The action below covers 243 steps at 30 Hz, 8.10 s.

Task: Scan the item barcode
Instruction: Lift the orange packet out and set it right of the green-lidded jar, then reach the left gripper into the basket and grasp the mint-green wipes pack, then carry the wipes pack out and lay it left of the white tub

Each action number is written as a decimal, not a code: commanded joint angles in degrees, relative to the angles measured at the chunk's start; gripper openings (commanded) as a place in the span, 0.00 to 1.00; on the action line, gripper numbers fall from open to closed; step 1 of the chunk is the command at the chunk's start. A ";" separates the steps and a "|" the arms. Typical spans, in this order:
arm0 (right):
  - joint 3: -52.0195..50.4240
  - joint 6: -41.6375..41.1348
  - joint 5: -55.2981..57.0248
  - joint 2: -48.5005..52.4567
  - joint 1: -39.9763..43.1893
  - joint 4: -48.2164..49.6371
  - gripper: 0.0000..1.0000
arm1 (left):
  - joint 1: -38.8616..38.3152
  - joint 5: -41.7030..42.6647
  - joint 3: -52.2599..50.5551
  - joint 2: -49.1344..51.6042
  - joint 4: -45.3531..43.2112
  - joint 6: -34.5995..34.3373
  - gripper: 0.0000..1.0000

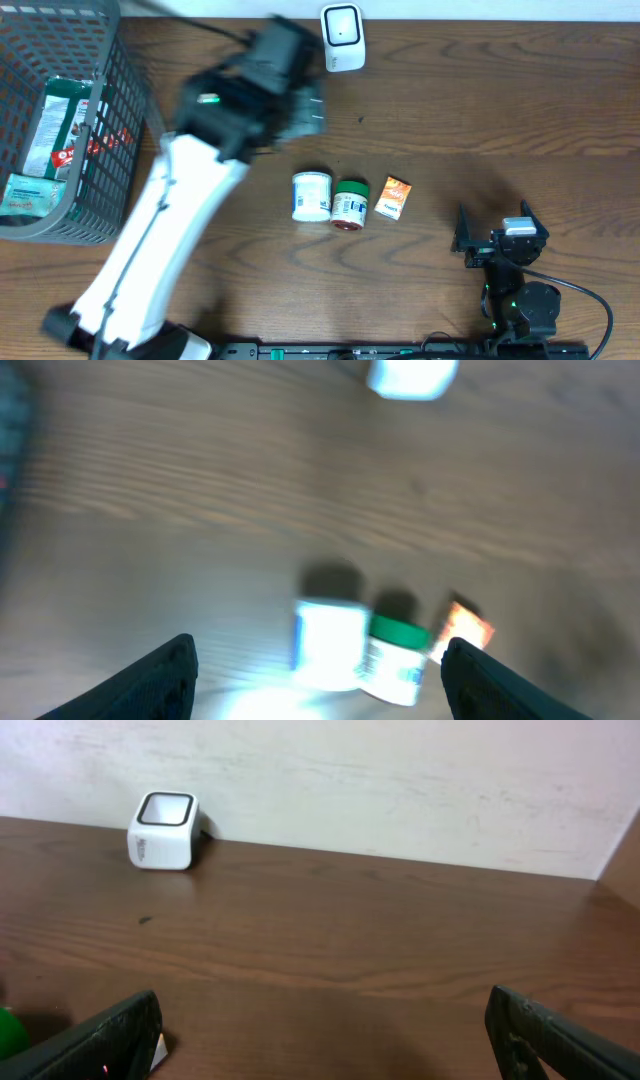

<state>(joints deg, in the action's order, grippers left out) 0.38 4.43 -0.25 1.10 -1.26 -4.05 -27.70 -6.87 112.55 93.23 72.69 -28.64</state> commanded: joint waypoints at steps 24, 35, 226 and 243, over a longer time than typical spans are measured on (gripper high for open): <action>-0.07 0.35 0.13 -0.07 0.79 -0.24 0.99 | 33.09 -8.46 1.03 -12.02 3.67 1.14 0.76; -0.07 0.35 0.13 -0.07 0.79 -0.24 0.99 | 40.15 -11.19 1.03 -10.80 -10.64 -1.14 0.76; -0.07 0.35 0.13 -0.07 0.79 -0.24 0.99 | 5.73 -19.67 -30.08 -1.14 -8.09 5.75 0.07; -0.07 0.35 0.13 -0.07 0.79 -0.24 0.99 | 5.70 -38.62 -30.73 30.77 -6.40 -2.34 0.08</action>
<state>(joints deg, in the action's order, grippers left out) 0.38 4.43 -0.25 1.10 -1.26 -4.05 -21.93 -42.02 82.15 123.15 66.32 -28.77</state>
